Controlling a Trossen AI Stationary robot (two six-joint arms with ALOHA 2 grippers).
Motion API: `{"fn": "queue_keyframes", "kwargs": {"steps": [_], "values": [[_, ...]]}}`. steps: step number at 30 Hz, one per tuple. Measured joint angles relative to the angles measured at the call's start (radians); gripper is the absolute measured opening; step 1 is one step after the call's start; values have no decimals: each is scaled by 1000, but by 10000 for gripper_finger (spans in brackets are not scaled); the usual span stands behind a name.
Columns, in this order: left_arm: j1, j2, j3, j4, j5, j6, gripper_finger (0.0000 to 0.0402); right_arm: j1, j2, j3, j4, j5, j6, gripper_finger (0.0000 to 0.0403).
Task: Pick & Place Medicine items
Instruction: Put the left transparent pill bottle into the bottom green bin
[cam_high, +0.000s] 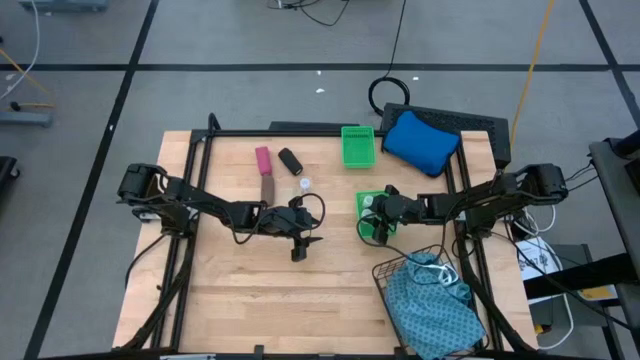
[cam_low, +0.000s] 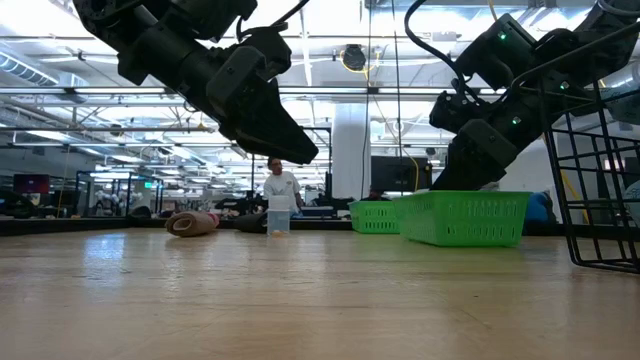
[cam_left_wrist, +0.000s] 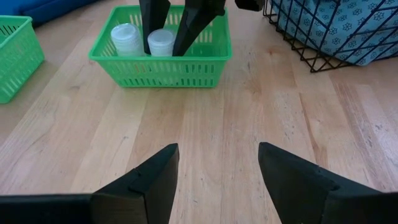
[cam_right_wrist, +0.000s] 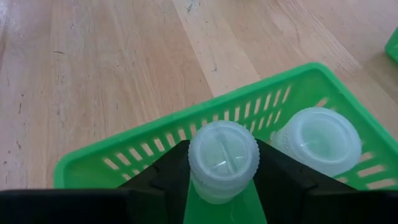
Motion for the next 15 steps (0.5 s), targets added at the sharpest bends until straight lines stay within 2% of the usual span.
{"fn": "queue_keyframes", "kwargs": {"steps": [15], "values": [[0,0,0,0,0,0,228,0,-35,-1,-7,-27,0,172]]}}
